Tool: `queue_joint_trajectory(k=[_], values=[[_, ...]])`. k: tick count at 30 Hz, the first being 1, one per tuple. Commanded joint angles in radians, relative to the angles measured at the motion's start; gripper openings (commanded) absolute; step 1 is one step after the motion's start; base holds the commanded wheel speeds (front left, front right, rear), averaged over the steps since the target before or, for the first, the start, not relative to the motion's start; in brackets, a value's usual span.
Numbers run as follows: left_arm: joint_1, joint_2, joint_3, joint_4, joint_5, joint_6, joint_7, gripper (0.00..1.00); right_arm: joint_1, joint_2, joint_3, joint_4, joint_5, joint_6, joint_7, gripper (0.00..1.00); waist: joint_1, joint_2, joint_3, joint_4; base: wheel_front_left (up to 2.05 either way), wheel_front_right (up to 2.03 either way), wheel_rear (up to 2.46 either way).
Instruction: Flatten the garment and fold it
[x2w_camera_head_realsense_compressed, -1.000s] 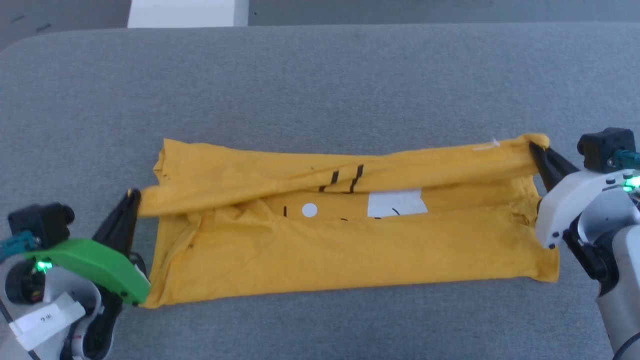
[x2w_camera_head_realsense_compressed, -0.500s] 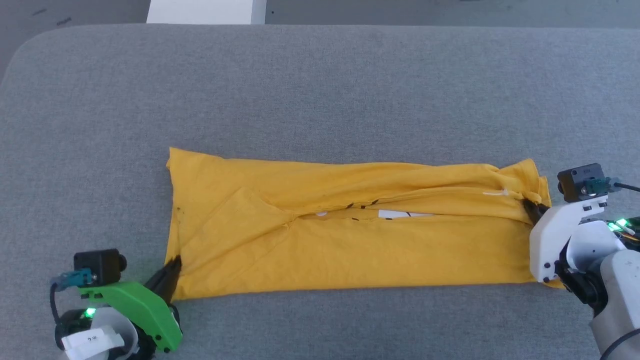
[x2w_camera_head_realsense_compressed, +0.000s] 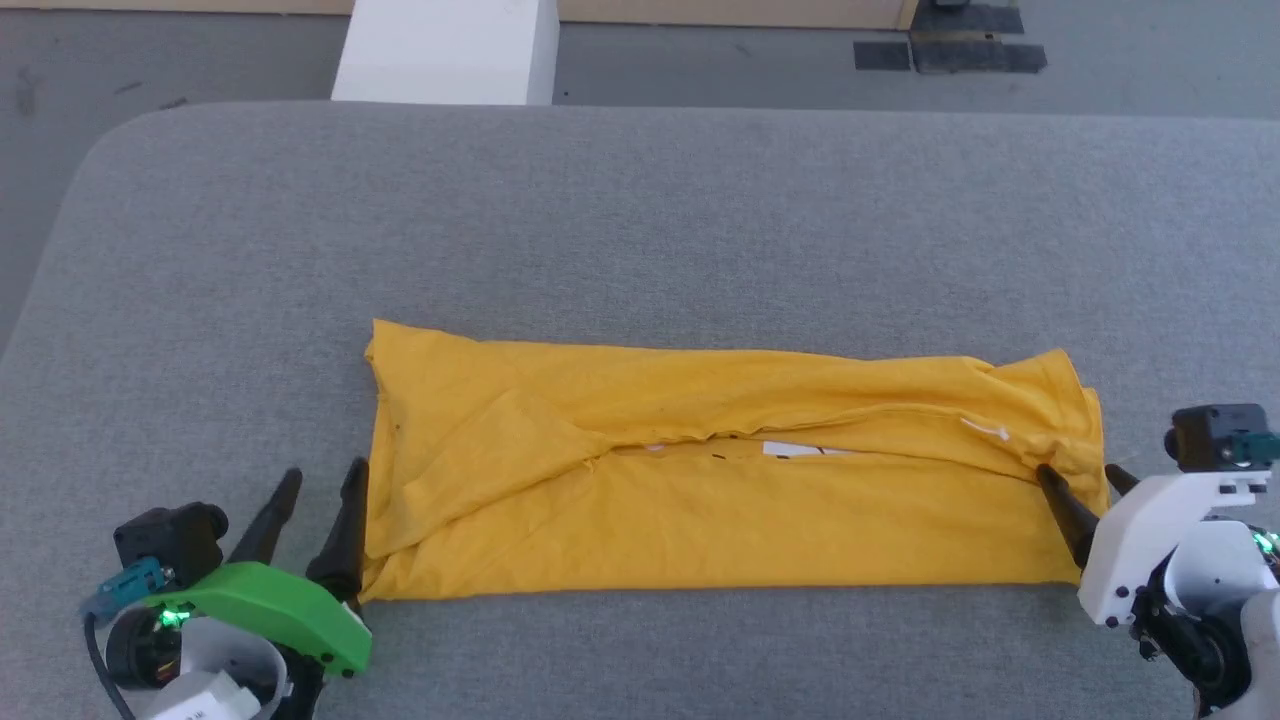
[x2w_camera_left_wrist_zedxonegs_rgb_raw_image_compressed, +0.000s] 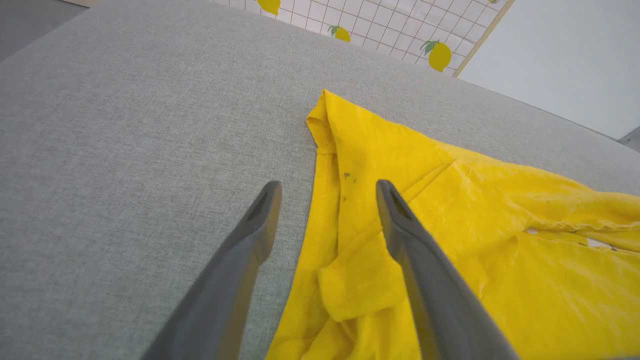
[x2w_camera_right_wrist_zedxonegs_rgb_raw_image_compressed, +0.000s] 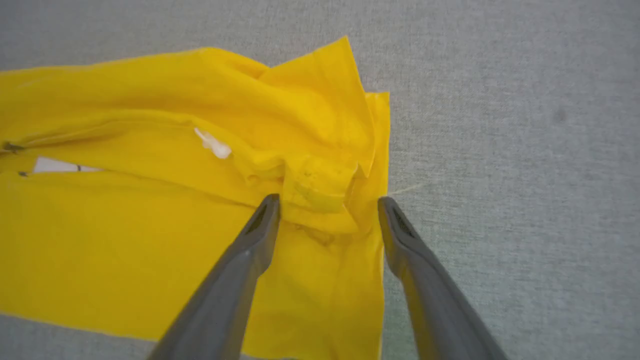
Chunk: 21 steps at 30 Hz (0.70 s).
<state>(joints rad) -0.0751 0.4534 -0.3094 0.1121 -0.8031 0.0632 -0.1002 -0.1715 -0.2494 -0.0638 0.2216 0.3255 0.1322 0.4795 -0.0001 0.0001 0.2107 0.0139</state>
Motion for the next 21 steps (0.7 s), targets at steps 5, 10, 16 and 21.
queue_joint_trajectory(k=[5, 10, 16, 21], values=[[-0.060, -0.037, 0.017, 0.000, 0.104, 0.033, -0.132, 1.00, 0.054, 0.070, -0.071, -0.100, -0.007, -0.002, -0.057, 1.00, 0.0001, -0.0001, -0.029, 0.017, 0.00, 0.00, 0.00], [-0.122, -0.081, 0.054, 0.008, 0.209, 0.043, -0.160, 1.00, 0.067, 0.145, -0.154, -0.158, -0.025, -0.002, -0.112, 1.00, 0.0001, -0.0001, -0.040, 0.023, 0.00, 0.00, 0.00], [-0.181, -0.146, 0.128, 0.014, 0.347, 0.002, -0.161, 1.00, 0.041, 0.191, -0.220, -0.145, -0.058, -0.002, -0.155, 1.00, 0.0001, -0.0001, -0.039, 0.020, 0.00, 0.00, 0.00], [-0.206, -0.185, 0.177, 0.051, 0.416, -0.048, -0.161, 1.00, 0.002, 0.198, -0.256, -0.071, -0.053, -0.002, -0.155, 1.00, 0.0001, -0.0001, -0.033, 0.011, 0.00, 0.00, 0.00]])
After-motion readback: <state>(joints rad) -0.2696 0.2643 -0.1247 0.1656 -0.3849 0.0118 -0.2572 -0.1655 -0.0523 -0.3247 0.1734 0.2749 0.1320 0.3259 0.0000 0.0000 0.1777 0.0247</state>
